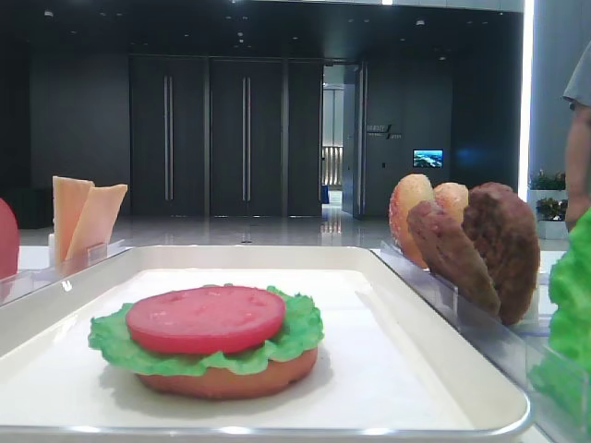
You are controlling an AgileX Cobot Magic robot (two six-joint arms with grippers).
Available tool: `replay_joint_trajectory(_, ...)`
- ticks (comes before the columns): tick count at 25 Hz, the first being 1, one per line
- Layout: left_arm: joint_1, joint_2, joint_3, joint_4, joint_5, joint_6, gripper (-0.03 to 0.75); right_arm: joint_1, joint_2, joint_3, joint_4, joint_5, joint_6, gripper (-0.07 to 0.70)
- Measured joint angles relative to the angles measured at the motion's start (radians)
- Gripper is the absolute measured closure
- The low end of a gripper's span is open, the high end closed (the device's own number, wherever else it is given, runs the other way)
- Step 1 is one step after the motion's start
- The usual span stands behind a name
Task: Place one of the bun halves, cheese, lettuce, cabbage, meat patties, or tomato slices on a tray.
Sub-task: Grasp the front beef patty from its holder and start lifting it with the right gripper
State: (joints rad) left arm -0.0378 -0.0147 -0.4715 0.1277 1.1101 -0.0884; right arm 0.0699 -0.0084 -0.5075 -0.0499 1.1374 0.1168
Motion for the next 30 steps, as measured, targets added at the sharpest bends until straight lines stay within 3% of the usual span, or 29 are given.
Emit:
replay_joint_trajectory(23,0.0,0.0,0.0,0.0,0.0,0.0,0.136,0.0,0.004,0.0,0.0,0.001,0.002,0.05)
replay_joint_trajectory(30,0.0,0.0,0.0,0.0,0.0,0.0,0.136,0.0,0.261,-0.087,0.0,0.019,0.002,0.05)
